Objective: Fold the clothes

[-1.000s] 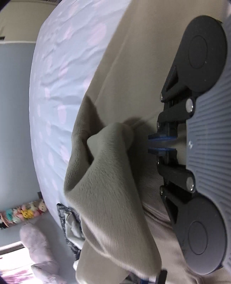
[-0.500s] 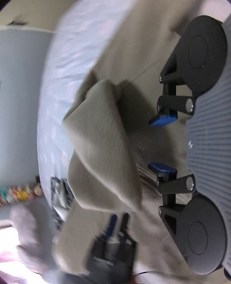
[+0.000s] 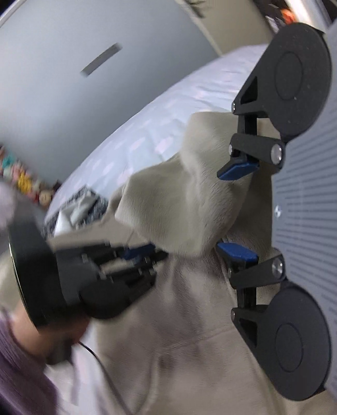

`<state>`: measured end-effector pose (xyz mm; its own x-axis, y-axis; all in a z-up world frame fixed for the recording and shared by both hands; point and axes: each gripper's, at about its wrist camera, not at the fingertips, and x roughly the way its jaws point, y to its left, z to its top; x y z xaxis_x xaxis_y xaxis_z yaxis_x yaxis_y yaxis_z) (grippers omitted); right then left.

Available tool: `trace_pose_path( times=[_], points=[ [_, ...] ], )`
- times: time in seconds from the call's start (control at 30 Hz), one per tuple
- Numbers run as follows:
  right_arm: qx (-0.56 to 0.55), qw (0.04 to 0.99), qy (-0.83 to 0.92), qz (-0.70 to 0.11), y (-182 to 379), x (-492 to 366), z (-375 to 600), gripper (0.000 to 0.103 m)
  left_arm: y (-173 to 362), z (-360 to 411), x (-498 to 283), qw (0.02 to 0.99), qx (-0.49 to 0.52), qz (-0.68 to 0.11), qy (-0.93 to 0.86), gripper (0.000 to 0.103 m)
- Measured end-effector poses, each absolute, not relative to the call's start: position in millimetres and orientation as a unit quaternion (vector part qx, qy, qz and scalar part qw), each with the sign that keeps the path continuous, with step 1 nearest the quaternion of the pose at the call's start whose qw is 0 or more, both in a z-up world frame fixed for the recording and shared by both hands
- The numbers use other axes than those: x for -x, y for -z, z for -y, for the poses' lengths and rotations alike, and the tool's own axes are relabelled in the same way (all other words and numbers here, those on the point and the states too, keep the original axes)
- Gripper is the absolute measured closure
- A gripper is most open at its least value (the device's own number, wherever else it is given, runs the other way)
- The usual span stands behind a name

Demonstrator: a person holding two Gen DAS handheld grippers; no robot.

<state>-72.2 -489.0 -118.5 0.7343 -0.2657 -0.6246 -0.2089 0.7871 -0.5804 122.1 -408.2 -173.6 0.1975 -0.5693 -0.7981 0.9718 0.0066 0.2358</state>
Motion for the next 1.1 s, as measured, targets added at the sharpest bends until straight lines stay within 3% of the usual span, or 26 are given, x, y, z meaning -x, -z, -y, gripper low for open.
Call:
trace_pose_path(
  times=[0.4, 0.47, 0.5, 0.6, 0.63, 0.73, 0.83, 1.1],
  points=[
    [0.506, 0.786, -0.047, -0.352, 164.8, 67.8, 450.7, 0.045, 182.2, 411.5, -135.0, 0.654, -0.372, -0.272, 0.600, 0.090],
    [0.546, 0.763, -0.036, -0.345, 175.7, 67.3, 451.8, 0.059, 185.1, 412.9, -135.8, 0.649, -0.367, -0.275, 0.607, 0.090],
    [0.549, 0.760, -0.028, -0.345, 176.3, 65.9, 455.8, 0.084, 187.1, 414.3, -136.5, 0.647, -0.367, -0.276, 0.609, 0.090],
    [0.512, 0.789, -0.010, -0.339, 159.3, 67.4, 467.7, 0.088, 193.1, 421.1, -140.4, 0.651, -0.376, -0.263, 0.604, 0.097],
    [0.505, 0.797, -0.003, -0.331, 152.5, 70.6, 470.0, 0.095, 194.4, 423.9, -142.8, 0.658, -0.381, -0.254, 0.598, 0.099],
    [0.479, 0.822, 0.011, -0.308, 132.0, 80.8, 477.1, 0.095, 189.3, 431.3, -160.1, 0.701, -0.381, -0.222, 0.560, 0.101],
    [0.447, 0.840, 0.006, -0.307, 121.2, 87.8, 480.9, 0.095, 169.6, 432.5, -192.4, 0.753, -0.315, -0.223, 0.532, 0.103],
    [0.393, 0.853, -0.021, -0.342, 163.3, 77.3, 474.5, 0.094, 180.4, 415.4, -209.2, 0.768, -0.344, -0.269, 0.468, 0.103]
  ],
)
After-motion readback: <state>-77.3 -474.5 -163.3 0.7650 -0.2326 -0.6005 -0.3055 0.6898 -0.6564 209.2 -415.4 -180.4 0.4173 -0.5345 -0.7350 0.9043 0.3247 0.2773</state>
